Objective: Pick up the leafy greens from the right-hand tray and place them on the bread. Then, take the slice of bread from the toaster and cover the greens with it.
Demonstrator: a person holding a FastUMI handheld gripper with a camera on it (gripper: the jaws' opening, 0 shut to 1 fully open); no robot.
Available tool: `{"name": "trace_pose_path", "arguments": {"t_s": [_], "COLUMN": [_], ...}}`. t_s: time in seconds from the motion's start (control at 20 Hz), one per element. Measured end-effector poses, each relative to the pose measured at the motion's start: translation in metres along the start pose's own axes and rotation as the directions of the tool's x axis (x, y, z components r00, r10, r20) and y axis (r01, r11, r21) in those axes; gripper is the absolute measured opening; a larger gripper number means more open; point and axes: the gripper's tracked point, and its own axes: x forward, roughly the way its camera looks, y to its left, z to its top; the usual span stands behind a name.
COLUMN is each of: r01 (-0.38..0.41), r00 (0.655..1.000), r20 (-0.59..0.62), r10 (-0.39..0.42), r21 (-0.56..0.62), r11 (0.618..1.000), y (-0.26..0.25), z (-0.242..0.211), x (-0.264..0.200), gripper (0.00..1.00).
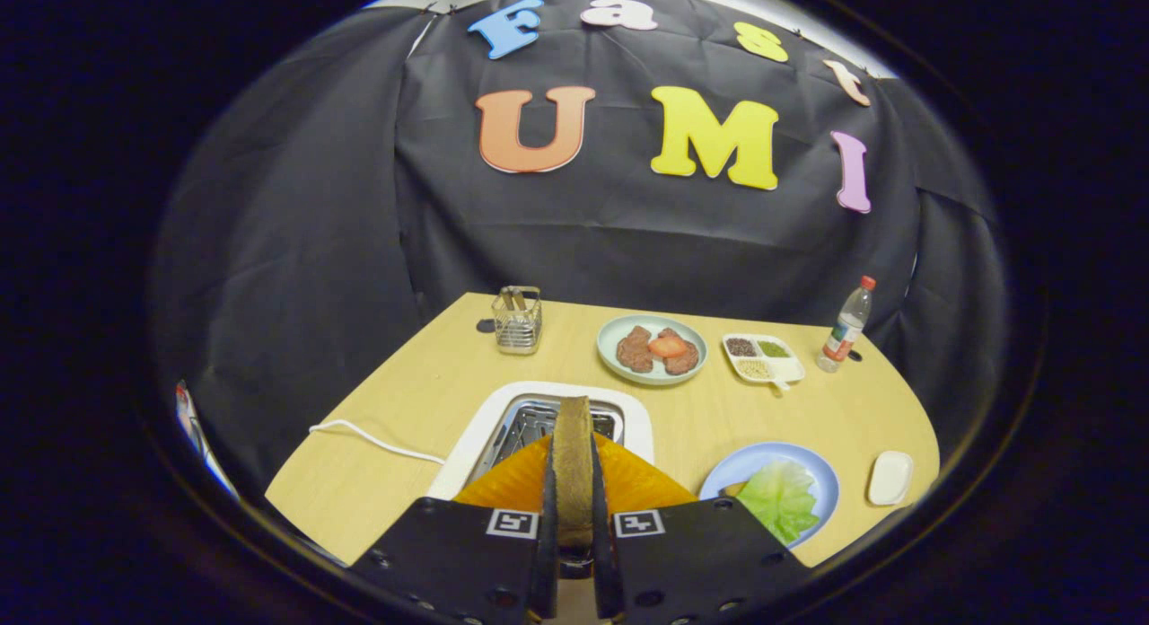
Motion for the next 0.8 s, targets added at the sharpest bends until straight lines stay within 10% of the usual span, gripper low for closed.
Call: {"name": "trace_pose_path", "arguments": {"t_s": [0.8], "r01": [-0.039], "r00": [0.977], "r20": [0.210], "r10": [0.033], "r21": [0.021], "r11": [0.999], "y": [-0.017], "z": [0.075], "x": [-0.083], "gripper": [0.16]}}
